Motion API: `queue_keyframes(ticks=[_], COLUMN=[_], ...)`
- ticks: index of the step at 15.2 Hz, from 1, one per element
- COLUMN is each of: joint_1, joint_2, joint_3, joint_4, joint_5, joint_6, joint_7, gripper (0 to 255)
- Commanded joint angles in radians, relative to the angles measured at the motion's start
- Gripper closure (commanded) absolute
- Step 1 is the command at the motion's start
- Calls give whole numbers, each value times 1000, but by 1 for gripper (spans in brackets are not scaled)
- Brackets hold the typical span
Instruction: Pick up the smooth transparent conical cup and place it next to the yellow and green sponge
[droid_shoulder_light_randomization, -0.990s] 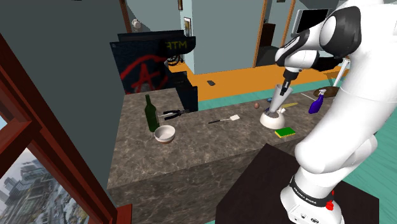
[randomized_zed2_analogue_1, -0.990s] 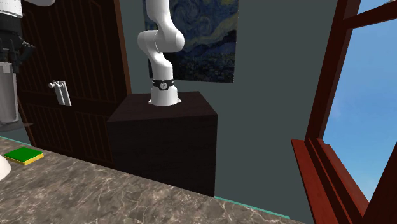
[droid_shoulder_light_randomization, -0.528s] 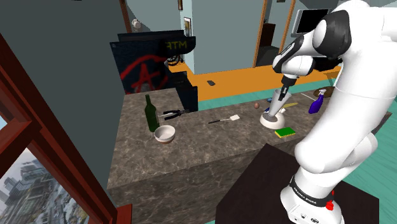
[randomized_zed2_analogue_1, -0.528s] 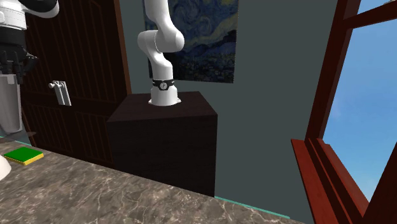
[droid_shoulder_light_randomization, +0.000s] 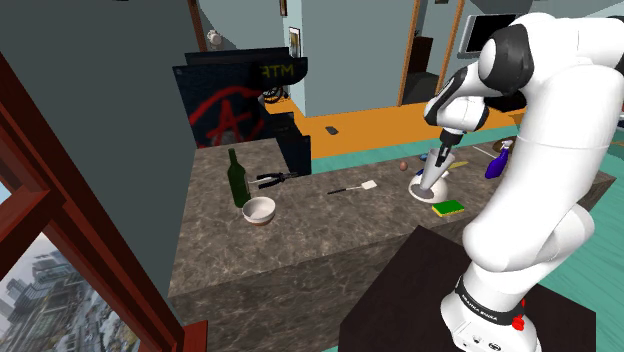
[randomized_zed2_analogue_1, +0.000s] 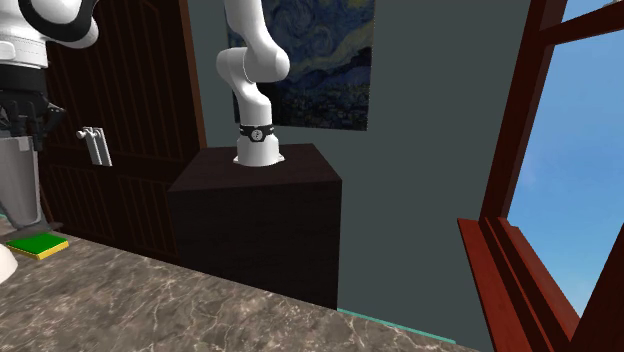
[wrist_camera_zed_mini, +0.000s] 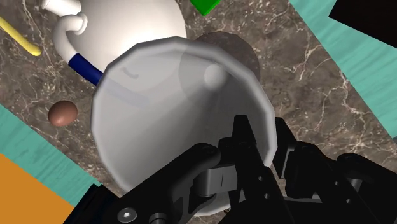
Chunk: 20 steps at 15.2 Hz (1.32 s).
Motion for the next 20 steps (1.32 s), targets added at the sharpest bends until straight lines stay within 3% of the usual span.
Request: queue_keyframes(ticks=[1,18,20], joint_1=[-5,-98,-98], joint_2=[24,227,227], joint_3=[9,136,136], joint_4=[-2,2,1], joint_5=[26,248,248], joint_6=[23,197,197], joint_7=[-17,-186,-186], gripper=[255,255,255])
